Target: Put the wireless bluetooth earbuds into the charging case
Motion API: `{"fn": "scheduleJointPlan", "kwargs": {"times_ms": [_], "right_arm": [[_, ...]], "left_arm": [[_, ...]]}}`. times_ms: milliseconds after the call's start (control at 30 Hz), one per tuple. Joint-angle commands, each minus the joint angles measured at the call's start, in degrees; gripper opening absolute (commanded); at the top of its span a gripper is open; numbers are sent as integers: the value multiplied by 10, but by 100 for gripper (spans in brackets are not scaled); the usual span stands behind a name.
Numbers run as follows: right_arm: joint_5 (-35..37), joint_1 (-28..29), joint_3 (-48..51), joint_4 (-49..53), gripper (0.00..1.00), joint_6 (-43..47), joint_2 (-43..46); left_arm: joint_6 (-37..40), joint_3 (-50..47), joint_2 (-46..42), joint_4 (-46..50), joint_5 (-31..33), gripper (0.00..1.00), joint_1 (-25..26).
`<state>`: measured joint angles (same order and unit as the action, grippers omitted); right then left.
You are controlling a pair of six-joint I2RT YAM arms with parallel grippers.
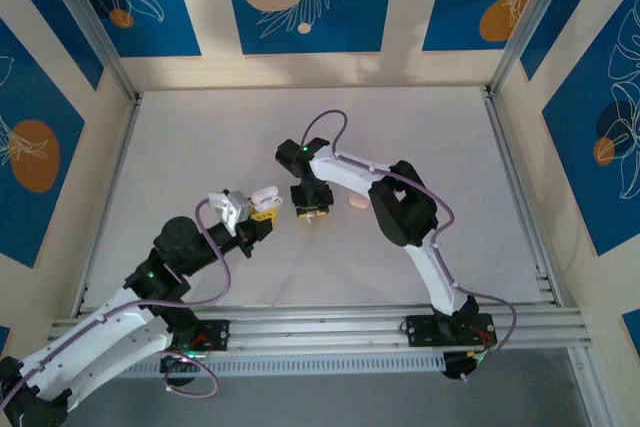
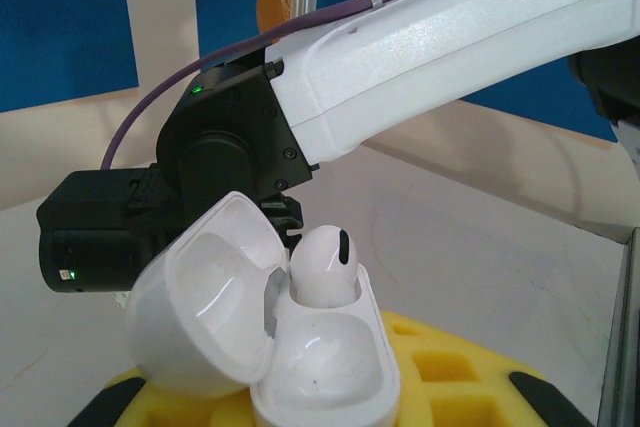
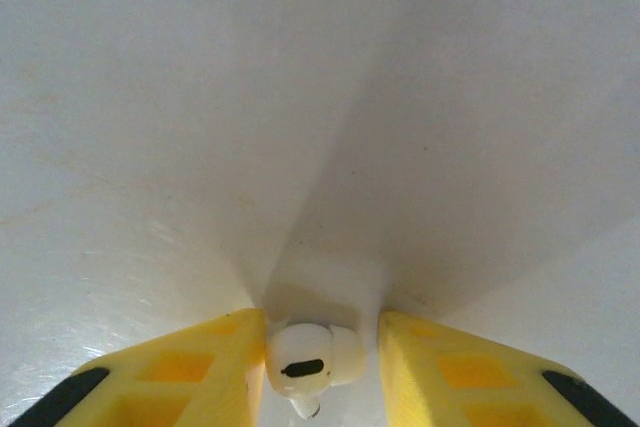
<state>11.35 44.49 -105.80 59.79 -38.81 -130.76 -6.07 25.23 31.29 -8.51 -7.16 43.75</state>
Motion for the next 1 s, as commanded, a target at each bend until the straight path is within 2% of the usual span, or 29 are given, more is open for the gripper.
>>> {"fn": "scheduleJointPlan", "kwargs": {"times_ms": [0,467,667,967], "right_arm": [[-8,-2,-9,14,35,-11,-15],[-2,2,-7,16,29,-13,-1],[16,0,40,-7,27,-28,75],[32,-6,174,-75,27,-63,240]], "left_arm": [[-8,21,-7,-18,2,13,6],[-8,22,-6,-17,4,13,6],[-11,24,0,-20,1,13,6],[-26,20,36,-62,-21,13,6]]}}
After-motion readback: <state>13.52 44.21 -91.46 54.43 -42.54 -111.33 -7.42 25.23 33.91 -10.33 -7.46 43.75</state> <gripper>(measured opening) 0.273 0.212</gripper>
